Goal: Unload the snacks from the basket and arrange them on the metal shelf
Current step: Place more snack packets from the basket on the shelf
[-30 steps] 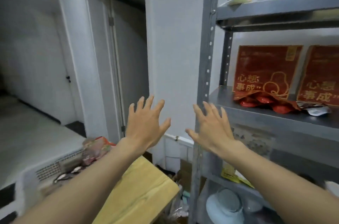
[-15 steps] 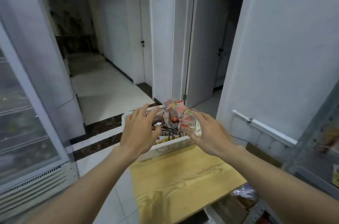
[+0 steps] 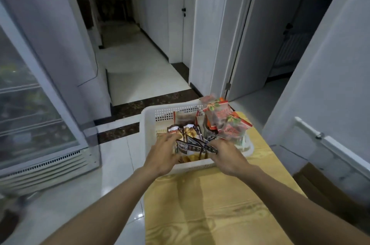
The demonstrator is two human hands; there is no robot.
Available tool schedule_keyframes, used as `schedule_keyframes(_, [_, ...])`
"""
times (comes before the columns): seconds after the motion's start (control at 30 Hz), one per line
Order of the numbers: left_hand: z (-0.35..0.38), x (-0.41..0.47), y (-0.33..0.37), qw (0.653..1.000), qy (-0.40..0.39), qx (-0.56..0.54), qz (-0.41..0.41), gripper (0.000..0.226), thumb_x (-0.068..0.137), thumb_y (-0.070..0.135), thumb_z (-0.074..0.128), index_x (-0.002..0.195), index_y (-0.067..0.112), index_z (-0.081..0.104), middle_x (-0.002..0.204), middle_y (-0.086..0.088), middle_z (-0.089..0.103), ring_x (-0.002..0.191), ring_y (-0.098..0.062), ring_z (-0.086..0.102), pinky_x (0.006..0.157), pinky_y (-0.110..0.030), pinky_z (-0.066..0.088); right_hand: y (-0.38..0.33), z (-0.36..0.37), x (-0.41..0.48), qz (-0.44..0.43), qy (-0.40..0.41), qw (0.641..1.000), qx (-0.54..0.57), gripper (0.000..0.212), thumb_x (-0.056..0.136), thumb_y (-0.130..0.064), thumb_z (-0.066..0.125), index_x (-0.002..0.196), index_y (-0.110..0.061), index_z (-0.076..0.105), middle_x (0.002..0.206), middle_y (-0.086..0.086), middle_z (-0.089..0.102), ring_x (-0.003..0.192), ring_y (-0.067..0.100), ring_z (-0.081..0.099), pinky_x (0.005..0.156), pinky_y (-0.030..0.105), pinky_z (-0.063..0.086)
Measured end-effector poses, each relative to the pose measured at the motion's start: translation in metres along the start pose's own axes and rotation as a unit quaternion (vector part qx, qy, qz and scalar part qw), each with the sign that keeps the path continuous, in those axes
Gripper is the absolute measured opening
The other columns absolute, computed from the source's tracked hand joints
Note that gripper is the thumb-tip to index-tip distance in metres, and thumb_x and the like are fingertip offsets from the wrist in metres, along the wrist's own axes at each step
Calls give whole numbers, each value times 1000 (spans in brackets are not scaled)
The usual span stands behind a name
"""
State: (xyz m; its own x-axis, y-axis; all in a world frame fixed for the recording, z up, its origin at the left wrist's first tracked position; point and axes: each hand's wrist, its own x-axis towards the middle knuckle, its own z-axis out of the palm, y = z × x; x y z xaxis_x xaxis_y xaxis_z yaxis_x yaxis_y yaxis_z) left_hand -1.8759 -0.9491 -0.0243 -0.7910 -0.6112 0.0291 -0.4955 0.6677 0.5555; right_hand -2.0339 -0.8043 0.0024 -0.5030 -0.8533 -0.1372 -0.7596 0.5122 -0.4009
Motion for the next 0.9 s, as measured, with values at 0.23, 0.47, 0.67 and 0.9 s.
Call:
schedule_keyframes(0.23, [30, 47, -37, 996, -48, -78, -23, 29, 85, 11, 69, 107, 24, 55, 134, -1, 48, 127, -20, 41, 106, -37, 37, 15, 34, 59, 5, -88, 996, 28, 37, 95, -15, 60, 132, -13, 56, 135, 9, 56, 119, 25, 53, 94, 34, 44])
schedule_keyframes(0.47, [55, 88, -63, 975, -146, -166, -33, 28, 82, 13, 74, 110, 13, 68, 119, 3, 56, 117, -15, 49, 102, -27, 37, 23, 51, 86, 50, -74, 994, 57, 31, 85, 8, 51, 97, -18, 61, 104, 7, 62, 94, 22, 54, 74, 37, 44])
schedule_keyframes(0.67, [80, 105, -77, 937, -179, -280, -113, 35, 75, 4, 80, 81, 37, 71, 114, -3, 61, 110, -21, 58, 94, -35, 53, 18, 58, 100, 66, -52, 989, 120, 26, 91, 14, 40, 86, -9, 50, 73, 3, 50, 64, 8, 48, 54, 22, 35])
schedule_keyframes(0.9, [48, 102, -72, 890, -91, -420, -155, 35, 71, 0, 81, 90, 29, 77, 117, 15, 58, 109, -3, 51, 101, -31, 41, 5, 29, 116, 46, 18, 973, 224, 24, 94, 8, 50, 98, -14, 60, 108, -5, 58, 101, 15, 57, 78, 25, 52])
